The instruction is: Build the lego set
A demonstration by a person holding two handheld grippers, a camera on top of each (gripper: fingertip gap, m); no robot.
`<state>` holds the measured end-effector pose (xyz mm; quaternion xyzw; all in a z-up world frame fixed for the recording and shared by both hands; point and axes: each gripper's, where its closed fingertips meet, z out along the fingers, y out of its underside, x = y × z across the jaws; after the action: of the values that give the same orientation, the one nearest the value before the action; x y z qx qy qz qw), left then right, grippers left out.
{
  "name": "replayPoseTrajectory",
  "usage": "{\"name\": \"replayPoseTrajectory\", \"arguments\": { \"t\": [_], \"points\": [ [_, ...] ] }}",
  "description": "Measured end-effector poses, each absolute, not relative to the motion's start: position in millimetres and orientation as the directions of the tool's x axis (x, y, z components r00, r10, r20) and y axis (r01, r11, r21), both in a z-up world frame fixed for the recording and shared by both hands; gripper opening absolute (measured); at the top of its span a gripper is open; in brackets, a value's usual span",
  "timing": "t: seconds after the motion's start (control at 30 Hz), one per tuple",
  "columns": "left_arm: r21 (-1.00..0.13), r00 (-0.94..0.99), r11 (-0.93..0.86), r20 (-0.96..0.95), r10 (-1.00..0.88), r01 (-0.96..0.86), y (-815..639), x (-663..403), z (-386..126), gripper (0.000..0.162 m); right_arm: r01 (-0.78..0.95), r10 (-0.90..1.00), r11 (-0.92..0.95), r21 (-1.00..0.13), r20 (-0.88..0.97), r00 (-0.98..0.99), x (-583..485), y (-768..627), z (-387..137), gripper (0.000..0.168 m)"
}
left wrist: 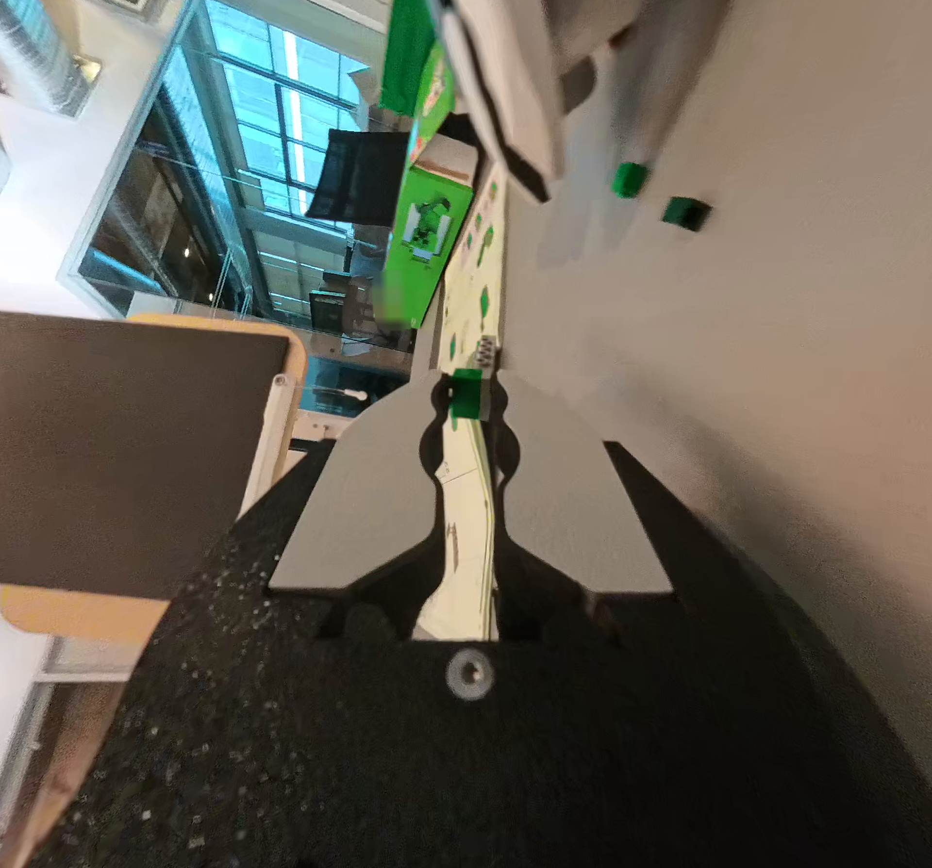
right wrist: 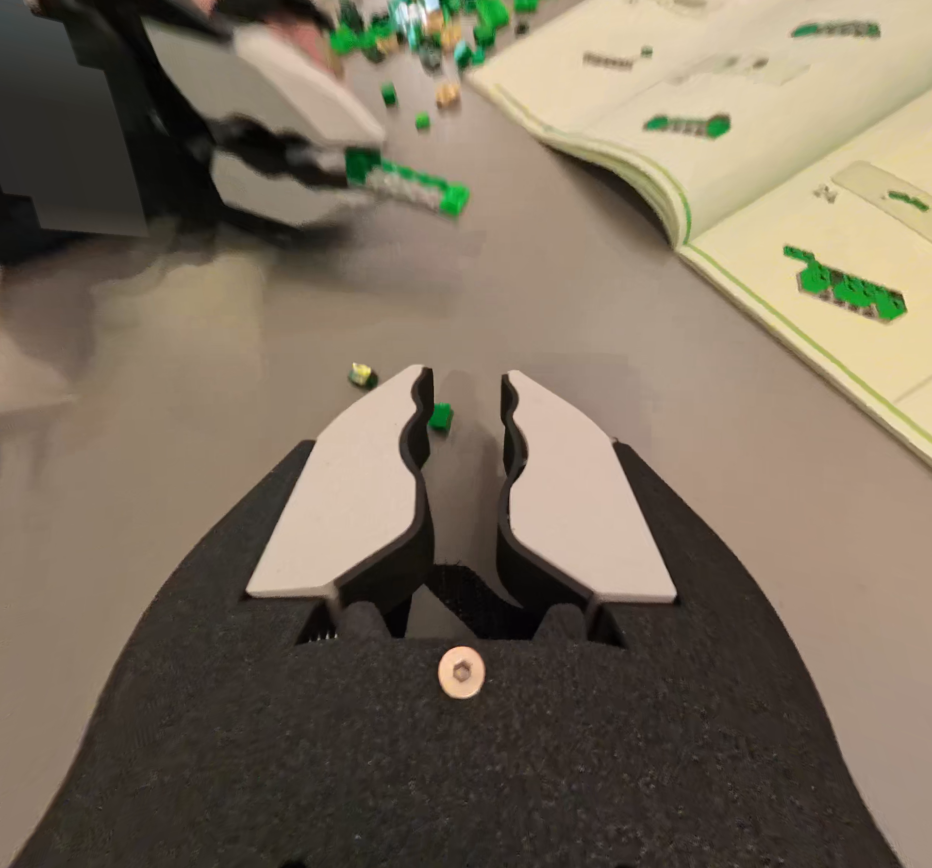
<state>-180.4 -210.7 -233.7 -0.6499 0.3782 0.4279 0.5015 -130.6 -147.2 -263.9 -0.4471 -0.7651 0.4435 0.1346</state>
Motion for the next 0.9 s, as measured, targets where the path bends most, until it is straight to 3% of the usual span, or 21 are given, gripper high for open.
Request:
{"name": "replayPoseTrajectory", "arguments": {
  "t": [0.13,0.2,0.4,0.83,0.87,0.9],
  "points": [
    [-0.371,0.386,-0.203,-0.922,-0.039,-0.906,-212,-184,-230,0.015,0.691,0.844,0.389,-0.610,-0.064,-0.532,-107,-143,-275,0.022],
    [-0.360,0.377,-0.196,-0.925,-0.053,-0.912,-211,-181,-231,0.015,0.698,0.842,0.431,-0.572,-0.024,-0.539,-105,-150,-272,0.014],
    [-0.369,0.387,-0.178,-0.919,-0.080,-0.912,-212,-177,-234,0.015,0.749,0.834,0.517,-0.415,0.048,-0.549,-109,-151,-290,0.020],
    [-0.400,0.418,-0.160,-0.903,-0.102,-0.902,-212,-174,-236,0.015,0.751,0.858,0.477,-0.457,0.056,-0.511,-118,-156,-287,0.020],
    [-0.399,0.417,-0.160,-0.903,-0.103,-0.903,-212,-174,-236,0.015,0.756,0.858,0.479,-0.446,0.058,-0.510,-119,-155,-286,0.018],
    [-0.399,0.418,-0.160,-0.903,-0.104,-0.903,-212,-174,-236,0.015,0.759,0.858,0.486,-0.434,0.073,-0.508,-119,-154,-285,0.006]
  ]
}}
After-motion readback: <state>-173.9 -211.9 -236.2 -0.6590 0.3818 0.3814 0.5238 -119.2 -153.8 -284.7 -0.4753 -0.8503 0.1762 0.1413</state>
